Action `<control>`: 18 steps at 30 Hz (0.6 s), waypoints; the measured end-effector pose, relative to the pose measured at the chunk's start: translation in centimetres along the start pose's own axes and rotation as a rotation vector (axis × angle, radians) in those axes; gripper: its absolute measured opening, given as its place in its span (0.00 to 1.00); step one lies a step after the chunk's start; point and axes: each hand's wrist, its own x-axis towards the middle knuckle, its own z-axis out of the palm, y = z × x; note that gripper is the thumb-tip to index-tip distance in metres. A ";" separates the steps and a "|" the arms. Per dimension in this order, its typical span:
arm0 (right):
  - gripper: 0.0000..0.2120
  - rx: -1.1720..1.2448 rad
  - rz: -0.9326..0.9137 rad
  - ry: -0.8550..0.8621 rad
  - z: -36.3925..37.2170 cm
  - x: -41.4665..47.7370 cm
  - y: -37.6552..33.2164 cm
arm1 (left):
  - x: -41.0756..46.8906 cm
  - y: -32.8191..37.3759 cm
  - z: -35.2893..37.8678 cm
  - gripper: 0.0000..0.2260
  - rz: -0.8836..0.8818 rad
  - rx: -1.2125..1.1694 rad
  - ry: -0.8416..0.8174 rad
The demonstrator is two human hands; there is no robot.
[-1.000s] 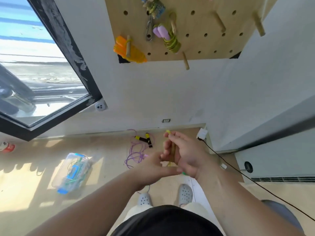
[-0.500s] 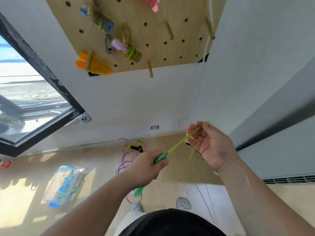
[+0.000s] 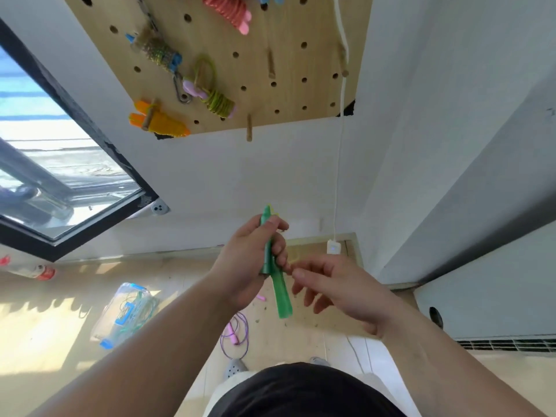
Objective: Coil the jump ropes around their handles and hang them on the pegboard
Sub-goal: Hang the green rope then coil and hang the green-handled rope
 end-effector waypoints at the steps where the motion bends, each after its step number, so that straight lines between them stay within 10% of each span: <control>1: 0.08 -0.089 -0.016 -0.028 0.2 0.1 0.0 | 0.0 -0.1 0.2 0.10 -0.003 -0.002 0.017; 13: 0.10 -0.149 -0.147 0.145 -0.2 0.6 0.5 | -1.1 -0.4 0.9 0.13 0.032 0.107 0.077; 18: 0.14 0.322 -0.127 0.297 -3.9 0.5 0.5 | -1.6 0.7 -2.4 0.10 0.121 0.132 0.258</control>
